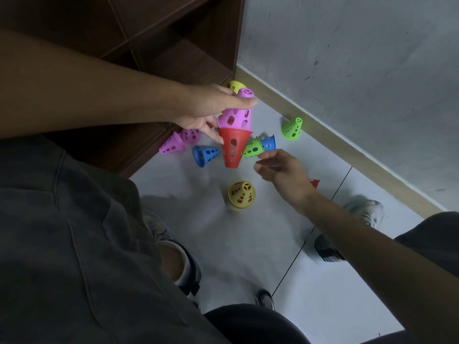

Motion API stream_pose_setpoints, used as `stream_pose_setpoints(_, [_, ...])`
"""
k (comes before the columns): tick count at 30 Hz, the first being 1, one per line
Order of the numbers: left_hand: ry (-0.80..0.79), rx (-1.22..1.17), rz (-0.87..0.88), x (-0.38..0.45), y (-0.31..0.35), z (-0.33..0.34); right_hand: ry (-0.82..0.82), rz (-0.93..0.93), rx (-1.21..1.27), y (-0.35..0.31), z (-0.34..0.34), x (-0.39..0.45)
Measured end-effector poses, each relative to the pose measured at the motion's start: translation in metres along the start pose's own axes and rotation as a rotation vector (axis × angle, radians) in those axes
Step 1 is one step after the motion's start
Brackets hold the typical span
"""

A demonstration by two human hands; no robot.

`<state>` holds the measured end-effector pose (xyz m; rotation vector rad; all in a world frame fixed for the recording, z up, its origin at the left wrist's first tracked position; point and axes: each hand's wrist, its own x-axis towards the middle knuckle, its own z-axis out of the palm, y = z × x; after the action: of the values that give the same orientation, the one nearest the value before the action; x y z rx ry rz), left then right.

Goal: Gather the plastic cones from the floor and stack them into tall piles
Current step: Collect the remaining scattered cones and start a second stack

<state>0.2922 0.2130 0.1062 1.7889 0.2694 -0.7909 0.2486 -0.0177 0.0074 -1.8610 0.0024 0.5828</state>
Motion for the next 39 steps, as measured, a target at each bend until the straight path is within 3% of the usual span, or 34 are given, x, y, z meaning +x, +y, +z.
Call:
stream_pose_setpoints(5, [-0.034,-0.061,0.008,0.001,0.001,0.006,-0.140,0.087,0.239,-0.016,0.005,0.000])
stream_pose_setpoints(11, [-0.100,-0.094,0.032,0.000,0.002,0.015,-0.217,0.117,0.333,-0.018,0.011,-0.003])
stream_pose_setpoints(23, [0.035,0.128,-0.001,0.012,-0.015,0.003,-0.203,-0.021,-0.209,-0.009,-0.019,-0.002])
stream_pose_setpoints(28, [0.039,0.152,0.003,0.014,-0.015,0.002,-0.187,-0.022,-0.316,-0.014,-0.030,-0.001])
stream_pose_setpoints(33, [0.013,0.190,0.003,0.015,-0.018,0.005,-0.214,-0.081,-0.639,-0.006,-0.017,-0.006])
stream_pose_setpoints(39, [-0.018,0.230,-0.013,0.015,-0.023,0.007,-0.257,-0.064,-0.661,0.009,-0.008,-0.007])
